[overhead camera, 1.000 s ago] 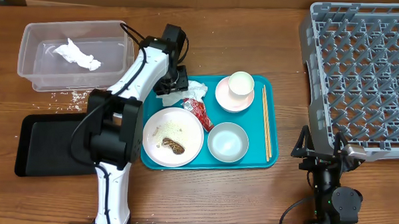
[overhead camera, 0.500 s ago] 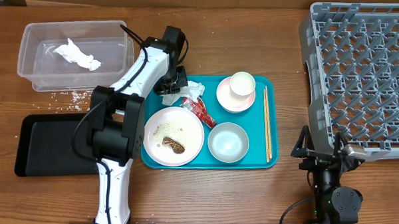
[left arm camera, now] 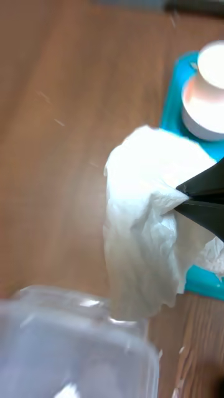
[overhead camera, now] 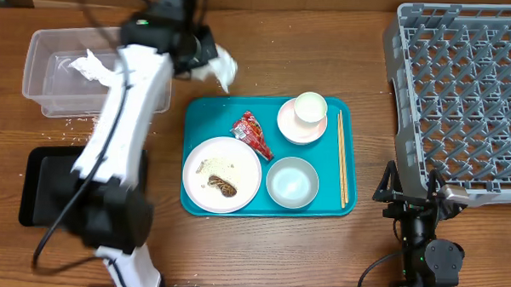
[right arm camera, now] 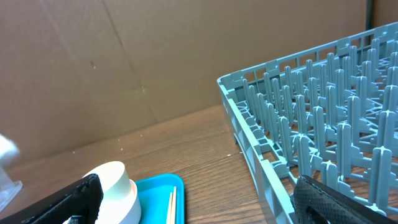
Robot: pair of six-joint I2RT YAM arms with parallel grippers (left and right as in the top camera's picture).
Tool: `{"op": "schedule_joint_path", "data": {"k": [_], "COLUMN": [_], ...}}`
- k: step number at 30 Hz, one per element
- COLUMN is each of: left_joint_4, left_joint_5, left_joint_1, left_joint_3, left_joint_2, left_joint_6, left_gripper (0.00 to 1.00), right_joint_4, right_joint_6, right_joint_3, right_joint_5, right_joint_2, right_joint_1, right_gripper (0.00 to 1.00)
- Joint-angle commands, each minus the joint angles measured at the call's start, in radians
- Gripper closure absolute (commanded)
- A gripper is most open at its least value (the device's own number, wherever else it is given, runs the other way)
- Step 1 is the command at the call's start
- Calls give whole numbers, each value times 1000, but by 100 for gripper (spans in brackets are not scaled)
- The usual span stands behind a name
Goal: Sort waste into correct bins and load items into the dishwasher
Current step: 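Drop the remaining napkin into the clear bin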
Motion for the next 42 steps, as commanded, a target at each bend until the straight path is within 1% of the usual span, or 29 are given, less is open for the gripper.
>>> {"op": "schedule_joint_path", "data": {"k": [1,7,10,14,15,17,19,20,21,22,23,25,27,29,31,33,34,35,36,38,40,42], "left_joint_4": [1,3,40,114,124,128,123,116,109,104,99,84,76,76,79,74,64,47,13,-47,-90,-111], "left_joint_5": [-62,-175,-260,-279,-278,-278,-277,-277,-277,-271,-254,-175,-48,166,400,610,675,708,708,650,524,371], "left_joint_1": [55,174,240,302,314,330,340,342,342,341,341,339,339,338,331,305,287,263,230,165,91,10], "left_joint_3": [6,6,5,4,4,4,4,4,4,4,4,4,4,4,4,4,4,4,3,-1,-16,-38], "left_joint_2": [-38,-39,-21,20,34,60,83,95,102,103,104,93,76,53,38,34,35,38,41,47,54,64], "left_joint_6": [-6,-7,-6,-5,-5,-5,-6,-6,-6,-6,-5,-5,14,67,116,193,241,293,350,435,476,478], "left_gripper": [96,96,96,96,93,80,59,39,25,13,11,14,16,16,14,13,13,14,14,14,14,14], "right_joint_4": [6,6,6,6,6,6,6,6,6,6,6,6,6,6,6,6,6,6,6,6,6,6], "right_joint_6": [-7,-7,-7,-7,-7,-7,-7,-7,-7,-7,-7,-7,-7,-7,-7,-7,-7,-7,-7,-7,-7,-7], "right_joint_3": [-10,-10,-10,-10,-10,-10,-10,-10,-10,-10,-10,-10,-10,-10,-10,-10,-10,-10,-10,-10,-10,-10], "right_joint_5": [9,9,9,9,9,10,9,10,10,9,10,9,9,9,10,10,10,9,10,9,9,10], "right_joint_2": [-3,-3,-3,-3,-3,-3,-3,-3,-3,-3,-3,-3,-3,-3,-3,-3,-3,-3,-3,-3,-3,-3], "right_joint_1": [-3,-3,-3,-3,-3,-3,-3,-3,-3,-3,-3,-3,-3,-3,-3,-3,-3,-3,-3,-3,-3,-3], "right_gripper": [0,0,0,0,0,0,0,0,0,0,0,0,0,0,0,0,0,0,0,0,0,0]}}
